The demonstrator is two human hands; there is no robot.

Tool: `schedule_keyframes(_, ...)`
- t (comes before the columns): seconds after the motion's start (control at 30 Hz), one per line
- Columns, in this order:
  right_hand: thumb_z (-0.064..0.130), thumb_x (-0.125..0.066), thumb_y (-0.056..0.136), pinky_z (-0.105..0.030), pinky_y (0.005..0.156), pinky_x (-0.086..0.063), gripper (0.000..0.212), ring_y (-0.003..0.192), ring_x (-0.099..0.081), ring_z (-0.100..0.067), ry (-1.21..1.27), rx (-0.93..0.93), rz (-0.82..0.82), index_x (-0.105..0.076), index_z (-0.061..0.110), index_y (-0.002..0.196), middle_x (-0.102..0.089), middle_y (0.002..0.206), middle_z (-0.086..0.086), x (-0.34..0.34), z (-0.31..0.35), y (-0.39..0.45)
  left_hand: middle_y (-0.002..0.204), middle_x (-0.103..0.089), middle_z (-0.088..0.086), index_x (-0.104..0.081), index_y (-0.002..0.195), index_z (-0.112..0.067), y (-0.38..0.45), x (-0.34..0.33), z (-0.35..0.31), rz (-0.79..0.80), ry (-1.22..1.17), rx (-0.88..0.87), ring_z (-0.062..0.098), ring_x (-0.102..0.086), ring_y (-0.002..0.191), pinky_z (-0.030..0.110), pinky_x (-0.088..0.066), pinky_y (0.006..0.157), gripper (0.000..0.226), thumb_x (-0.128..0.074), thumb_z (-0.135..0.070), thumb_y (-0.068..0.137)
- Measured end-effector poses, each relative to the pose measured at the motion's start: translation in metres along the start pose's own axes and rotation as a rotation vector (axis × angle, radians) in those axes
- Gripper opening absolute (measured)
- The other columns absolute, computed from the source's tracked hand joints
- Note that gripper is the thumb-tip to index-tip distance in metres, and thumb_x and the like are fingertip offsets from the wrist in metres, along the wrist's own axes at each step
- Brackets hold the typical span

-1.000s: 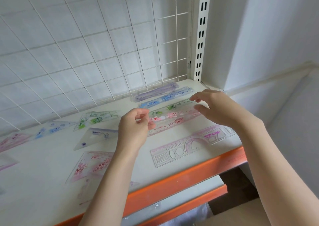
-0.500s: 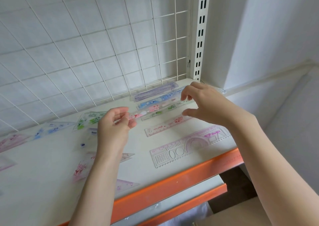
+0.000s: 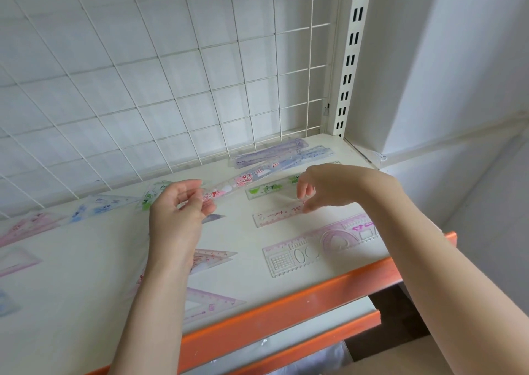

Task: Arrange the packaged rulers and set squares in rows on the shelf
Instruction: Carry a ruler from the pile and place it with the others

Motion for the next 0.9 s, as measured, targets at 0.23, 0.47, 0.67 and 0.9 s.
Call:
schedule_keyframes(0.23,0.033,-0.065,0.086,-0.025,0.085,-0.04,0.035,0.095,-0.048,-0.012,0.059,-0.017,-0.016,-0.058,0.019,0.117,-0.049,0.101,0.009,-0.006,-0.004,-0.006,0.086,-0.054,-0.003,-0.061,0.085,-0.02,-0.001,0.002,0.004,0.011,-0.018,0.013,-0.001,-0.061,0.051,0.01,-0.053,0.062,0.026,-0.049,0.002,0.094)
schedule_keyframes(0.47,0.023,-0.068,0.084,-0.035,0.085,-0.046,0.024,0.091,-0.054,-0.018,0.226,0.025,-0.108,-0.049,0.025,0.097,-0.053,0.086,0.011,-0.007,-0.004,-0.013,0.087,-0.052,-0.004,-0.06,0.084,-0.021,-0.006,-0.003,0.0,0.026,-0.034,0.016,0.0,-0.061,0.052,0.015,-0.053,0.067,0.028,-0.048,0.002,0.094)
schedule_keyframes(0.67,0.016,-0.066,0.086,-0.013,0.066,-0.041,0.006,0.08,-0.059,-0.014,0.225,0.084,-0.42,-0.067,0.02,0.091,-0.064,0.083,0.004,0.041,-0.007,-0.036,0.087,-0.051,-0.005,-0.059,0.087,-0.019,-0.009,-0.001,-0.007,-0.017,-0.074,0.002,-0.002,-0.063,0.053,0.019,-0.052,0.075,0.026,-0.046,0.002,0.095)
schedule_keyframes(0.9,0.013,-0.062,0.087,-0.014,0.059,-0.04,0.013,0.069,-0.057,-0.013,0.332,0.053,-0.815,-0.061,0.016,0.1,-0.062,0.077,0.008,0.089,-0.017,-0.07,0.091,-0.05,-0.005,-0.056,0.086,-0.024,-0.012,-0.008,-0.011,0.005,-0.077,-0.018,-0.004,-0.064,0.056,0.023,-0.051,0.079,0.031,-0.042,0.001,0.097)
Point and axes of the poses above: each hand's wrist, its own y-axis towards the middle knuckle, its own x-axis out of the back of the hand, z = x × y, the point moved 9 cm from there along y, towards the middle knuckle
